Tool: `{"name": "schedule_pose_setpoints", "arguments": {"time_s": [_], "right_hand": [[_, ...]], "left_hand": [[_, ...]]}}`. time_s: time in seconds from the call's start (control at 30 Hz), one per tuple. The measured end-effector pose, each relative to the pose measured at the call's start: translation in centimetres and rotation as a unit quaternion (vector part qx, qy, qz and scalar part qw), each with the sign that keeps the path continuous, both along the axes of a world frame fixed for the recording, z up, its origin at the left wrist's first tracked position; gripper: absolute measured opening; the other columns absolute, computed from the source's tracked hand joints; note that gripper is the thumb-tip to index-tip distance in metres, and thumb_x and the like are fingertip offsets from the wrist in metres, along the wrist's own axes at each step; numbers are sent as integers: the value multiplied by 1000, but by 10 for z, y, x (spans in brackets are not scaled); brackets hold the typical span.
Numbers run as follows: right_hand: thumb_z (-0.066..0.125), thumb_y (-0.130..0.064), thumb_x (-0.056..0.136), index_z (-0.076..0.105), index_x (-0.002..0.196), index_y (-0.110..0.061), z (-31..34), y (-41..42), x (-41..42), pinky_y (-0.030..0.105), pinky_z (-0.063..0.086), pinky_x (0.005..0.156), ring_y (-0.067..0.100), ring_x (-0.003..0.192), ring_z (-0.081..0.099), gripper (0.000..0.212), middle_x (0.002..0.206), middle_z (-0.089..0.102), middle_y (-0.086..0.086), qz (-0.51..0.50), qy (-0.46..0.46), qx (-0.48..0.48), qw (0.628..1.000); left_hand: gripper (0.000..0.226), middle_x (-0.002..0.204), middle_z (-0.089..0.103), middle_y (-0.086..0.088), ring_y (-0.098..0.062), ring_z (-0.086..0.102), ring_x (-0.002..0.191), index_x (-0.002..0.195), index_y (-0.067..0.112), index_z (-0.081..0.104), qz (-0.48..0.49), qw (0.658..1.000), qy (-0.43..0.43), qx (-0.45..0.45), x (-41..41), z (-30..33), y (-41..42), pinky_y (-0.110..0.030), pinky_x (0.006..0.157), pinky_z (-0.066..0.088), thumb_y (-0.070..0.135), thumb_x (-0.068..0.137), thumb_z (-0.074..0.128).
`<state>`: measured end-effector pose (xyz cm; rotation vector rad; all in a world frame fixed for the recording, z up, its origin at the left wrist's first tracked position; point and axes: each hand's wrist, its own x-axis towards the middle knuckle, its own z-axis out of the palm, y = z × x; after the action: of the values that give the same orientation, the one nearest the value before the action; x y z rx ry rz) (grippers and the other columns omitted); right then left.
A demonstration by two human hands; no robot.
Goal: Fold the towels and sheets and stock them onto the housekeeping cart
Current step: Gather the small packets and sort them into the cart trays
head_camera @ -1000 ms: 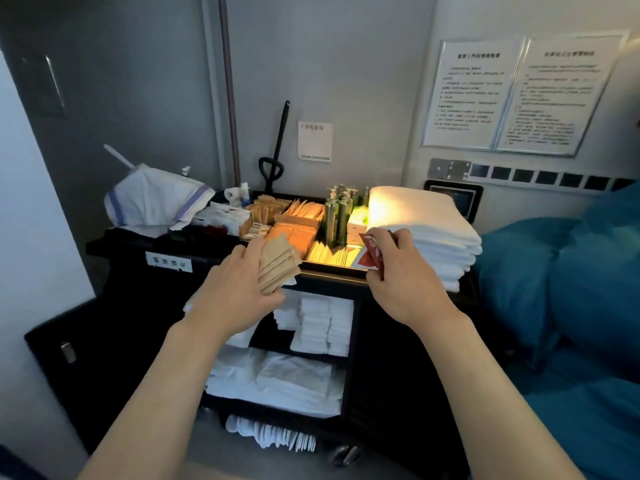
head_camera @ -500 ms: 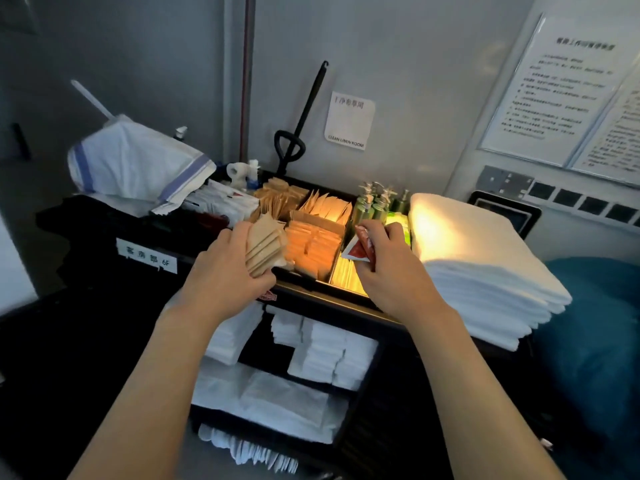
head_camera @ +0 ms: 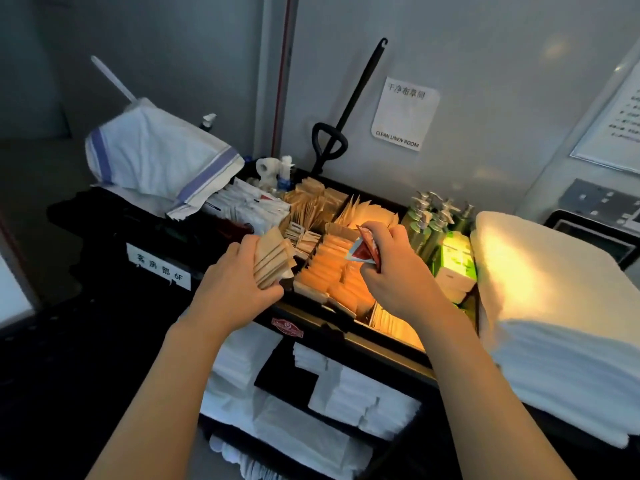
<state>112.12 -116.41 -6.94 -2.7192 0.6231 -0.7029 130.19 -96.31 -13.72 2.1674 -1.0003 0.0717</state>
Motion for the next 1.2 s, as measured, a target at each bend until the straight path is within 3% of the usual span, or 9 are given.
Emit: {"name": "schedule_pose_setpoints", "arguments": {"time_s": [0.13,0.23,0.37,0.57,0.67,0.9,1.0,1.1,1.2], "right_hand": [[59,-27,95,32,143,-43,4,-29,39,33,52,76,23,102,54,57,129,39,-3,33,-14,14,999],[59,-29,95,32,141,-43,5,-49,70,31,48,71,23,99,54,56,123,39,-3,63,-23,11,998],[62,-29,93,29,139,-48,-6,-63,108,33,53,76,21,100,54,60,122,38,-6,108,-27,48,993],[60,-31,92,26,140,-57,-36,-79,145,21,43,71,6,94,53,64,119,42,-8,147,10,140,979],[61,-29,93,26,142,-56,-39,-91,161,24,48,76,11,98,56,67,121,43,-9,131,9,150,980],[64,-29,94,23,147,-51,-55,-106,190,23,47,87,10,110,57,71,137,48,-8,80,25,215,973],[66,-32,91,22,139,-48,-63,-101,200,20,52,70,6,88,65,67,119,60,-7,45,45,241,968],[68,-35,89,27,127,-40,-73,-92,212,34,58,69,10,80,67,56,103,65,-6,20,83,235,968],[70,-37,89,38,120,-37,-83,-84,222,23,49,66,6,82,62,45,98,63,-8,20,132,234,963]], "left_hand": [[65,100,47,9,-19,55,84,122,40,36,25,1000,5,11,23,8,-16,-47,78,53,60,67,64],[63,103,47,8,-20,57,87,121,40,36,45,999,3,13,41,19,-27,-48,80,54,60,67,63],[65,107,48,8,-18,58,89,124,42,36,44,998,-9,32,60,25,-42,-44,78,54,61,68,63],[60,99,54,7,-14,60,83,120,40,41,-13,986,18,165,89,14,-72,-42,75,58,61,67,60],[56,96,59,10,-11,62,82,117,42,46,-68,977,36,200,111,4,-93,-42,75,59,60,67,63],[52,94,67,12,-6,66,79,112,42,57,-220,918,41,326,152,-17,-138,-34,72,61,60,65,68],[53,97,66,11,-8,65,82,114,41,52,-277,887,53,364,159,-27,-145,-35,76,61,58,68,70],[57,103,65,11,-10,64,88,117,38,47,-312,874,47,370,168,-42,-145,-39,82,60,63,70,68],[55,109,66,13,-7,64,93,118,41,52,-347,869,36,350,181,-47,-139,-37,85,59,69,72,65]]}}
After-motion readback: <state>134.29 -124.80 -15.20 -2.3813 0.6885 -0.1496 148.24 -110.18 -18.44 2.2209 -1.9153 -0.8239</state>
